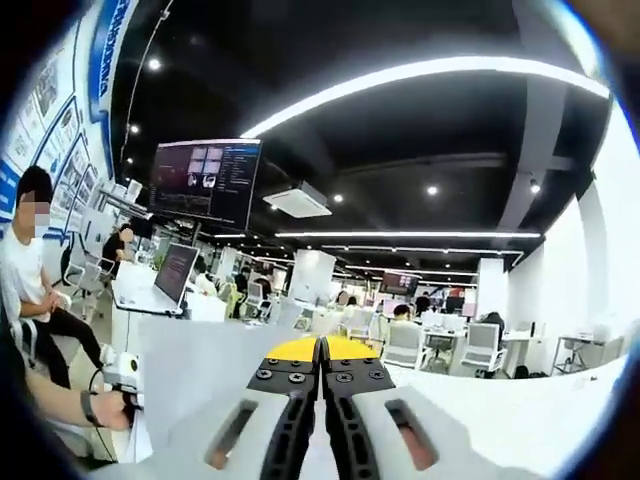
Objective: Organize the stack of printing papers by aligning and flattening the scattered papers on the table
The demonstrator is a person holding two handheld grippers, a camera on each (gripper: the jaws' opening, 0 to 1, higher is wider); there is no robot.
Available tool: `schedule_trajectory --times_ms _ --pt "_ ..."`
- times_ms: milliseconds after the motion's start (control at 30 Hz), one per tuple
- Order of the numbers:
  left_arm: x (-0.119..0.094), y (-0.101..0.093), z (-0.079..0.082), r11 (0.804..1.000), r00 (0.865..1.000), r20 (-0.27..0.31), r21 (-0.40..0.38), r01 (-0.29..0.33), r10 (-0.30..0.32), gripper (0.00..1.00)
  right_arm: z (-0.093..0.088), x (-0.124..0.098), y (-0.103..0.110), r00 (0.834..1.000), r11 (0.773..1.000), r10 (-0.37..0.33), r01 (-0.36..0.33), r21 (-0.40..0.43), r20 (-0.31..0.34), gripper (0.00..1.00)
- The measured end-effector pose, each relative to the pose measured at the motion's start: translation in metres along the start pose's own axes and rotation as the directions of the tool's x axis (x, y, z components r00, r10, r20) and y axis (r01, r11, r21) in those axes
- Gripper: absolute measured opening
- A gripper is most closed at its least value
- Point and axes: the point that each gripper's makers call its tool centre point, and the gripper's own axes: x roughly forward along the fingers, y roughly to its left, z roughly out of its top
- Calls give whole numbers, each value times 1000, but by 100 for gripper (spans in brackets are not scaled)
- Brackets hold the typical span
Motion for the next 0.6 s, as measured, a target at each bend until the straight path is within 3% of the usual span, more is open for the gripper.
schedule_trajectory --times_ms 600 --pt "0 1 -1 1000 1000 -8 7 0 0 7 -31 42 -7 995 997 39 -33 69 -92 0"
